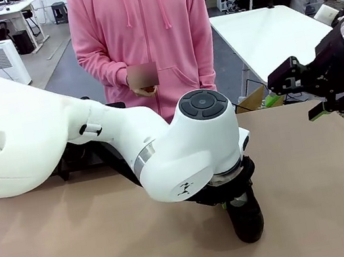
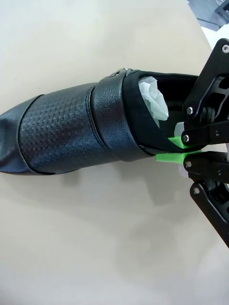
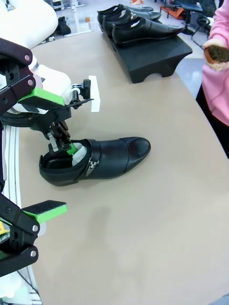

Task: Organize the shoes by placing them on the stand.
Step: Place the Shoe from the middle of the table onto the Shoes Stand.

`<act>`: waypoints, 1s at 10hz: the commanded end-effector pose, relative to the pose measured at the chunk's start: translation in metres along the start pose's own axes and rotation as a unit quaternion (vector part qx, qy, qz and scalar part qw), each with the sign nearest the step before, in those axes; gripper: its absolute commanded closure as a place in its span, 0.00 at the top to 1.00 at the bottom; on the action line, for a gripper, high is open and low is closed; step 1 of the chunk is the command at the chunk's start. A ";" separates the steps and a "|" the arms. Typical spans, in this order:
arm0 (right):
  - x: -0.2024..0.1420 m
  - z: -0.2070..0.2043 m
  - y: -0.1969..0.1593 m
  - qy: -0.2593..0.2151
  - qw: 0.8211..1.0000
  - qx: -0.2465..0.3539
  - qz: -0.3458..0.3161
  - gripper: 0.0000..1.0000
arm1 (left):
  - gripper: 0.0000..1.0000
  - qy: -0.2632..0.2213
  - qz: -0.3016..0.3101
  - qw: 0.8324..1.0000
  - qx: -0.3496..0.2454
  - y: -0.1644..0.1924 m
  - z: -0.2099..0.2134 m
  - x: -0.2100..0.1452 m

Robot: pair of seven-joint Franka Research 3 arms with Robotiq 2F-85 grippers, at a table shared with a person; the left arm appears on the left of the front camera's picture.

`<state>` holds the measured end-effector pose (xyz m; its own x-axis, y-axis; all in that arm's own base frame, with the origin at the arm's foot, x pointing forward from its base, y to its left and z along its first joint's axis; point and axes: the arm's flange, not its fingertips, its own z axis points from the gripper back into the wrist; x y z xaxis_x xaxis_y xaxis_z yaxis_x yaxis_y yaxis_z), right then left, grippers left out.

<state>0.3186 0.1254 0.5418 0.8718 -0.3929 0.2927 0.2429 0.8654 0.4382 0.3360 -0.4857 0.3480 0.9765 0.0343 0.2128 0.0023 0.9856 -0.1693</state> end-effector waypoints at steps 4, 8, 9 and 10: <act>0.003 0.000 -0.003 0.002 1.000 0.003 0.010 1.00 | 0.00 0.004 -0.058 0.997 -0.047 0.020 0.070 0.003; 0.003 0.000 -0.003 0.002 1.000 0.003 0.010 1.00 | 0.00 -0.139 -0.083 0.987 -0.019 0.109 0.152 0.097; 0.003 0.000 -0.003 0.002 1.000 0.003 0.010 1.00 | 0.00 -0.176 -0.086 0.981 -0.010 0.130 0.158 0.122; 0.003 0.000 -0.003 0.002 1.000 0.003 0.010 1.00 | 0.00 -0.212 -0.091 0.973 0.011 0.148 0.156 0.148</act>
<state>0.3186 0.1248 0.5414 0.8717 -0.3933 0.2924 0.2435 0.8653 0.4383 0.4350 -0.3075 0.5180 0.8341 -0.0748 0.5465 0.1588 0.9814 -0.1080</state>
